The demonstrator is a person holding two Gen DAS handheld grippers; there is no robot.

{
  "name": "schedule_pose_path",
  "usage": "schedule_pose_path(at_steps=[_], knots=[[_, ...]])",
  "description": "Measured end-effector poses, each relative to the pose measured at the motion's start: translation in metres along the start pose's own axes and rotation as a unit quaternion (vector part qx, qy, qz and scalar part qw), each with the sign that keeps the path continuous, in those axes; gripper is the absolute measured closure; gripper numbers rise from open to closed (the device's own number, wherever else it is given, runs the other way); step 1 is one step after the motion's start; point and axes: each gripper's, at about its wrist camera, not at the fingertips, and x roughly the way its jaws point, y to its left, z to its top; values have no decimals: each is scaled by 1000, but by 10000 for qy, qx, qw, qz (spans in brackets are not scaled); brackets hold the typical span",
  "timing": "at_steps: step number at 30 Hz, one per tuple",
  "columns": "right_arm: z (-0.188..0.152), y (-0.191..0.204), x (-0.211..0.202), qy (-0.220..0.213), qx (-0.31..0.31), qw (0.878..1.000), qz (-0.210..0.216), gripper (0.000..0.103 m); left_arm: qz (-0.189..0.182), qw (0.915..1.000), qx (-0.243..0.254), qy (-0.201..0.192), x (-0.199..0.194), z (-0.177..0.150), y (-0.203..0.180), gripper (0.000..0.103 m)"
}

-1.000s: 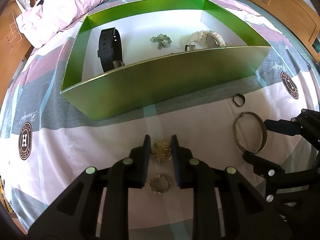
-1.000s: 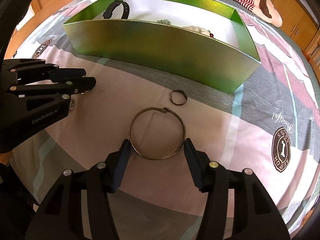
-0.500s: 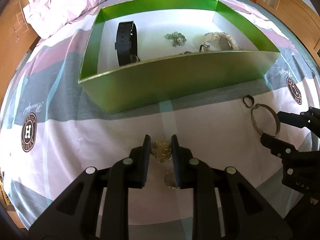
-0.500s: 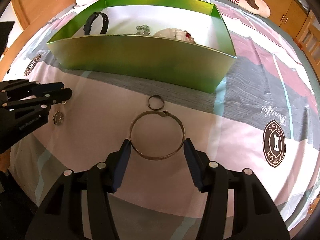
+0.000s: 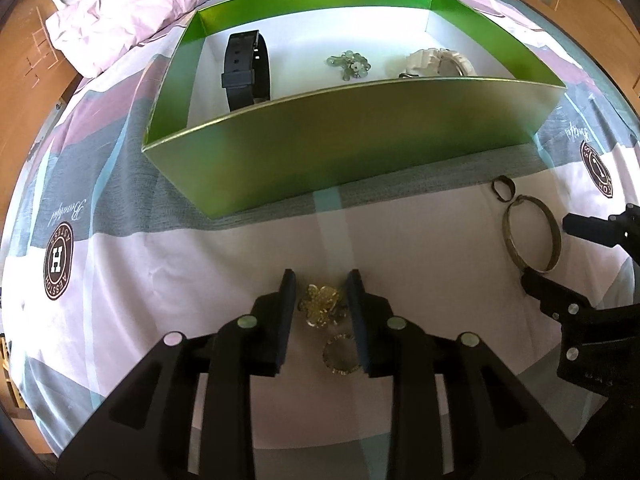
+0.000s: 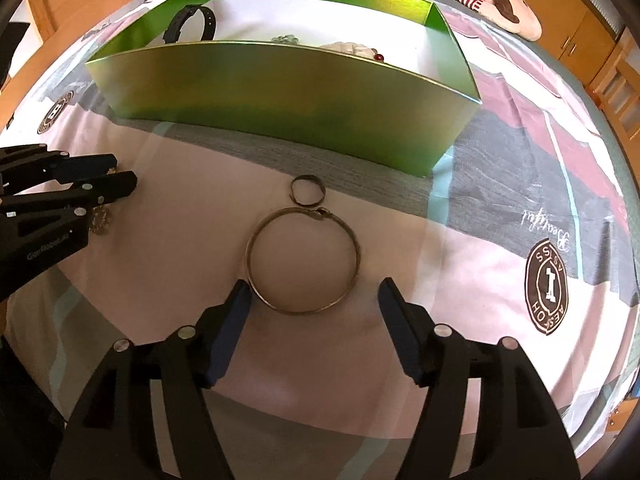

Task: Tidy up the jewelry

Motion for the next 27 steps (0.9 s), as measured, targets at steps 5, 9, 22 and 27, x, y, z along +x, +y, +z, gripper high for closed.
schedule_pose_path(at_steps=[5, 9, 22, 27], knots=[[0, 2, -2, -195, 88, 9996, 195, 51, -47, 10000, -52, 36, -5, 0, 2, 81], [3, 3, -5, -373, 167, 9988, 266, 51, 121, 9998, -88, -92, -12, 2, 8, 83], [4, -7, -8, -391, 356, 9982, 285, 56, 196, 9996, 23, -193, -15, 2, 1, 83], [4, -4, -10, -386, 342, 9983, 266, 56, -59, 9996, -119, -250, -21, 6, 9, 83]])
